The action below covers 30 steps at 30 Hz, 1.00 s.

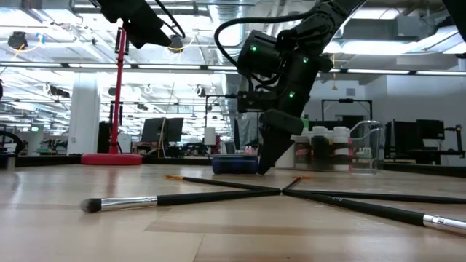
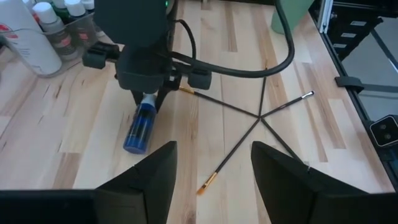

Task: Pick & Place Paint Supplies
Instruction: Put the small dark blue paint bottle into the transparent bin

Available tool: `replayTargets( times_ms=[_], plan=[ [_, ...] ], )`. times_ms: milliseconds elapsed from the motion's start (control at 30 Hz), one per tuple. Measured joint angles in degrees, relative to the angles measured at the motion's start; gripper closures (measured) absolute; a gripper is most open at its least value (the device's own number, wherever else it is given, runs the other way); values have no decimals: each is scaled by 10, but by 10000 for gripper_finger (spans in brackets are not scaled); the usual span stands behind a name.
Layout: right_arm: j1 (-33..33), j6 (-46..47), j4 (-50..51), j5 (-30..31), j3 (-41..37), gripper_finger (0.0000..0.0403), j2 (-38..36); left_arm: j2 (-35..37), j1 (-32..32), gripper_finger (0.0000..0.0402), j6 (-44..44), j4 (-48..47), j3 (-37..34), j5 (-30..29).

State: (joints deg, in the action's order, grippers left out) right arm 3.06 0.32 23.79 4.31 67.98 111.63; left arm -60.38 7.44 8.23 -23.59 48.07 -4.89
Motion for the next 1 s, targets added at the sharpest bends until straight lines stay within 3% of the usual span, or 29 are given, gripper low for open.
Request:
replayTargets(
  times_ms=[233,400,633,767,1000],
  plan=[
    [-6,13,143,6,20,277,-40,0,0,204,0,0,0,2],
    [-12,23,274,54,41,292,-111,0,0,204,0,0,0,2],
    [-3,77,453,152,48,278,-207,0,0,204,2,-5,-1,2],
    [7,108,556,210,48,281,-240,0,0,204,2,-6,0,2],
    [62,146,668,244,48,287,-267,0,0,204,2,-7,0,2]
  ],
)
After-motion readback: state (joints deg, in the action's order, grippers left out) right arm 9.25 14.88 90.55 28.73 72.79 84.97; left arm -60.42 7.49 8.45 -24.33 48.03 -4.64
